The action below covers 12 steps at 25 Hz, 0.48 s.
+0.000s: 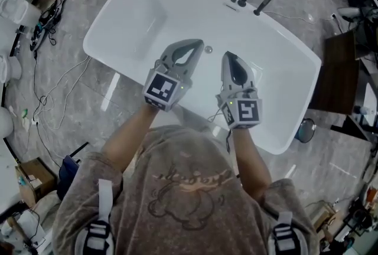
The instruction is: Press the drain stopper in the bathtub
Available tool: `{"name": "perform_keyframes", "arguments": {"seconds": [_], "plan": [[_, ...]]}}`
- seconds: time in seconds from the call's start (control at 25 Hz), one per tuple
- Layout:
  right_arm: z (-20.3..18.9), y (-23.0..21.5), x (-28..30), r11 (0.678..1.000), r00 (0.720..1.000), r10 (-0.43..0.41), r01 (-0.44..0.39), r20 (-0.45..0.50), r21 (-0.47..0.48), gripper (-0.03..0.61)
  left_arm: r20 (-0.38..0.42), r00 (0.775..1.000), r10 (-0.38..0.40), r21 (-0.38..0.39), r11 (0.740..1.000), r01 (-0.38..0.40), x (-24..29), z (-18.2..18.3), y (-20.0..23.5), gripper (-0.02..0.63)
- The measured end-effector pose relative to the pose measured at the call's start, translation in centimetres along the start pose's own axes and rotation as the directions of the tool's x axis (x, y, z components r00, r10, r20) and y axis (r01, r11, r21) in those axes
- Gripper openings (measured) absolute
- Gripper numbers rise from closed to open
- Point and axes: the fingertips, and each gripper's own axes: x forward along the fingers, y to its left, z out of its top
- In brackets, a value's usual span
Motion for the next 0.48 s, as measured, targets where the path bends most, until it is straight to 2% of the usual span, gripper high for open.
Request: {"name": "perform_keyframes", "arguments": {"seconds": [0.48], "plan": [[-3.9,-2.3,5.5,0.999,0.999,-0.051,0.051,-0.015,-0.004,0.001,-0.007,0.999,-0.052,-0.035,0.998,0.052,3.7,-4.2,4.2,0.0]]}}
